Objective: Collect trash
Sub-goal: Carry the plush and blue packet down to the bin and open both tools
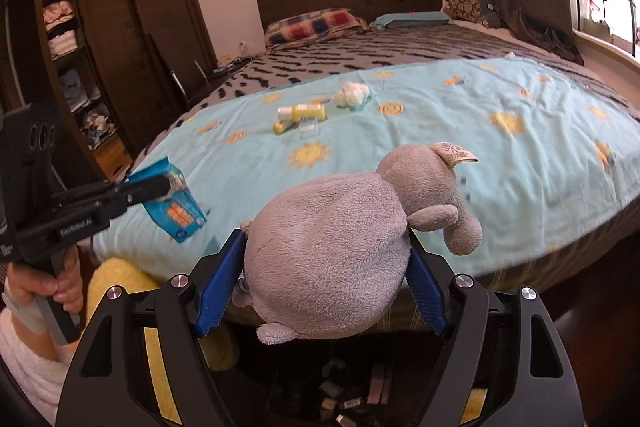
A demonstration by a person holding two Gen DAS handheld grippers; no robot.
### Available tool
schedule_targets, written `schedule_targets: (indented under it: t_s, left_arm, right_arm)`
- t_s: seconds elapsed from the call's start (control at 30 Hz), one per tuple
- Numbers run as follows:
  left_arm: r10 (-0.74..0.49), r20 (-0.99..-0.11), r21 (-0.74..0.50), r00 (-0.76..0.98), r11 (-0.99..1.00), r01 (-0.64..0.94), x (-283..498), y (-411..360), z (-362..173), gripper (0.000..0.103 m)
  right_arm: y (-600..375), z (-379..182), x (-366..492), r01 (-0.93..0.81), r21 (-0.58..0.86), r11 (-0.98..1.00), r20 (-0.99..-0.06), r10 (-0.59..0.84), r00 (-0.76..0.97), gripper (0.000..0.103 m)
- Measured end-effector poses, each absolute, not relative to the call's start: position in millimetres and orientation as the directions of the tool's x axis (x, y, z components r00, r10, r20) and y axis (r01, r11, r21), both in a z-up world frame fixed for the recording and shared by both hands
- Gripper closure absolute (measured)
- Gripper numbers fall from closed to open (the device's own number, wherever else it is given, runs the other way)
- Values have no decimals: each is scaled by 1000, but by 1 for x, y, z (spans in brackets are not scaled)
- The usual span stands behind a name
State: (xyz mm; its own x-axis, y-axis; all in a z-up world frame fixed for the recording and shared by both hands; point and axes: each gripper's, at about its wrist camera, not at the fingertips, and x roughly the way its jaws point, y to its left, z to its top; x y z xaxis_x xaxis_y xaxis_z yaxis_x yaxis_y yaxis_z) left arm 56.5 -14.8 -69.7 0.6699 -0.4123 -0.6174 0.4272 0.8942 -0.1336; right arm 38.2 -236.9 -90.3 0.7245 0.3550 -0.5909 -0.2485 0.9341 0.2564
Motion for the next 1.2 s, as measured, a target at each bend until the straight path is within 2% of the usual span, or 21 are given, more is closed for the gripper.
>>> schedule_targets:
  t_s: [0.4, 0.9, 1.2]
  left_arm:
    - [-495, -736, -269, 461, 840, 472, 18, -35, -172, 92]
    - [-407, -856, -279, 319, 883, 379, 53, -59, -284, 92]
    - [-403, -879, -295, 254, 879, 373, 56, -62, -312, 91]
  right_arm:
    - [-238, -170, 0, -158, 312, 937, -727, 342, 595, 26]
    - [-234, -266, 34, -48, 322, 946, -836, 307, 455, 26]
    - [-230, -302, 47, -17, 348, 937, -859, 326, 395, 26]
